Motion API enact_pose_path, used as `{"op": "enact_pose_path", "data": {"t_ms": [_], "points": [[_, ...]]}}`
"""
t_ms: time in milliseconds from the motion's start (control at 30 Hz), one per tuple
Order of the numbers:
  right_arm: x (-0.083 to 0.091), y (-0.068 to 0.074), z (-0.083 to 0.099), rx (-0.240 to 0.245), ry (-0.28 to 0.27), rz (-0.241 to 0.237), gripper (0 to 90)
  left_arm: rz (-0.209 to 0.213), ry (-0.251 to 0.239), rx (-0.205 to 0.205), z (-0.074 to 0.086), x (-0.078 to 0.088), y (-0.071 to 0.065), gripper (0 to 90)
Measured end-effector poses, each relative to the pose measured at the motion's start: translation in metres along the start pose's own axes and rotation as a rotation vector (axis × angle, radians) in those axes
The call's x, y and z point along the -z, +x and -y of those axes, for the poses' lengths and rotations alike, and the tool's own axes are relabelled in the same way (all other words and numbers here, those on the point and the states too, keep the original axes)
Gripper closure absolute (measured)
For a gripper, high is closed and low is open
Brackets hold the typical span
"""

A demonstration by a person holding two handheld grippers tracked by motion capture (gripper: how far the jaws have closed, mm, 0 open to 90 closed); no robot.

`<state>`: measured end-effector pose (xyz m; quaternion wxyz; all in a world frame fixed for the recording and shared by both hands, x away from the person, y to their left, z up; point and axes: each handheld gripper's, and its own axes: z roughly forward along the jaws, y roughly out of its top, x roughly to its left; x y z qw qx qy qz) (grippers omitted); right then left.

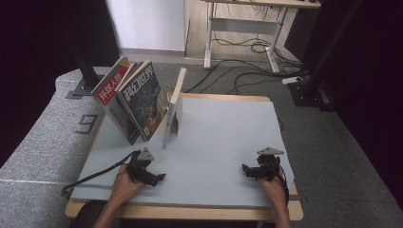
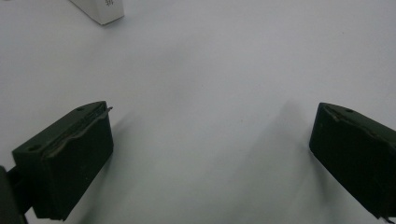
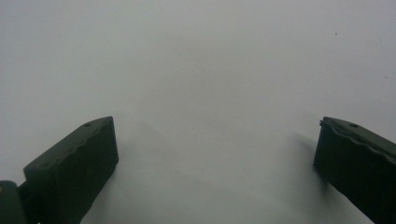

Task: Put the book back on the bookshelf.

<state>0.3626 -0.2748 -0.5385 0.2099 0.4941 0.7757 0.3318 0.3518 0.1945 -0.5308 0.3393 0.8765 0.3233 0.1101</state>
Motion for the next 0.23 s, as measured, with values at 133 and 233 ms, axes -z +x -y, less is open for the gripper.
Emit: {"op": "enact_pose_path", "data": {"t_ms": [133, 233], "points": [[0.0000, 0.0001, 0.0002, 0.000, 0.000, 0.000, 0.0, -0.003, 0.002, -0.003, 0.0000, -0.0004, -0.0006, 0.0], [0.0000, -0.0001, 0.0002, 0.000, 0.000, 0.000, 0.0, -0.007, 0.003, -0.006, 0.0000, -0.0006, -0.0011, 0.0]]}}
